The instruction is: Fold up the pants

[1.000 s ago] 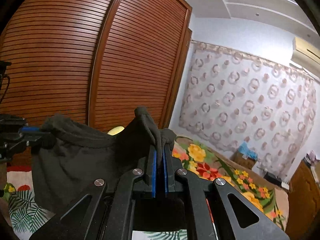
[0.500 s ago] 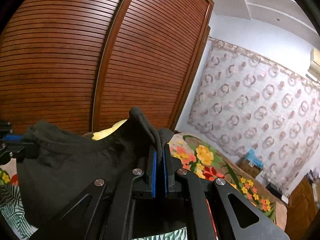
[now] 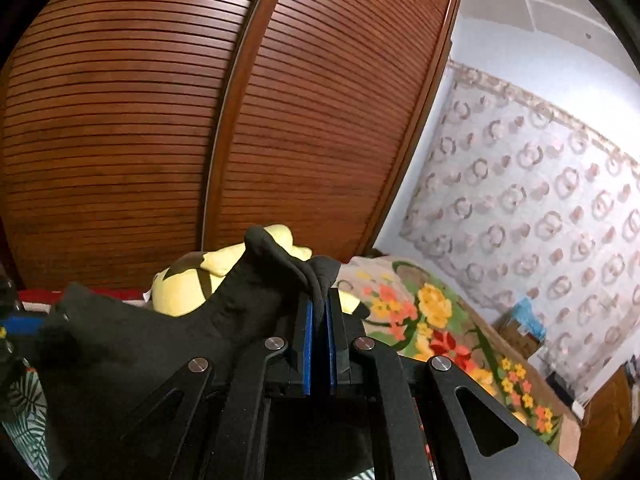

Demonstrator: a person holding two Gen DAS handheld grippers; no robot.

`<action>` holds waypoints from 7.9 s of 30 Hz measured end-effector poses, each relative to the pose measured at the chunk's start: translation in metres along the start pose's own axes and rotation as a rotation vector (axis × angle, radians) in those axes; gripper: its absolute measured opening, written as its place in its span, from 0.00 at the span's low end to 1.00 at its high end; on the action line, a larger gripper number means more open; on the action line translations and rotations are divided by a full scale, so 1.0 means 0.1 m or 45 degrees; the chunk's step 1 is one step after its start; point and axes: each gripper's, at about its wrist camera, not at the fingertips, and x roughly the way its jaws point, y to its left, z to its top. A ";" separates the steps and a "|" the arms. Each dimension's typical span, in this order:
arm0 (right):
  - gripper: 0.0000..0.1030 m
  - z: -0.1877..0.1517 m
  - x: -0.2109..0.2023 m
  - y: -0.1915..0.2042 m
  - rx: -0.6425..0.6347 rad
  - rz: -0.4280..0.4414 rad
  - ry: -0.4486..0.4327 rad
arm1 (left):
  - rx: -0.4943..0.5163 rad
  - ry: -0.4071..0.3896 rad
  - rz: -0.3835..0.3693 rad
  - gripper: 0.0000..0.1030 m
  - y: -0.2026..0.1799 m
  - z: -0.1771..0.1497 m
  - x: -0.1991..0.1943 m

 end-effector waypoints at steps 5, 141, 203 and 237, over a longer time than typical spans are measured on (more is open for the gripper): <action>0.08 0.01 0.03 -0.17 0.094 0.010 0.090 | -0.006 0.023 0.014 0.10 0.02 -0.02 0.02; 0.74 -0.68 -3.94 2.27 0.779 -0.727 -0.040 | 0.359 -0.029 -0.373 0.81 -1.60 -0.37 -1.99; 0.74 -0.79 -3.98 2.40 0.748 -0.769 -0.079 | 0.355 -0.068 -0.365 0.81 -1.51 -0.31 -2.12; 0.74 -0.81 -3.98 2.41 0.746 -0.770 -0.081 | 0.352 -0.071 -0.363 0.81 -1.41 -0.33 -2.10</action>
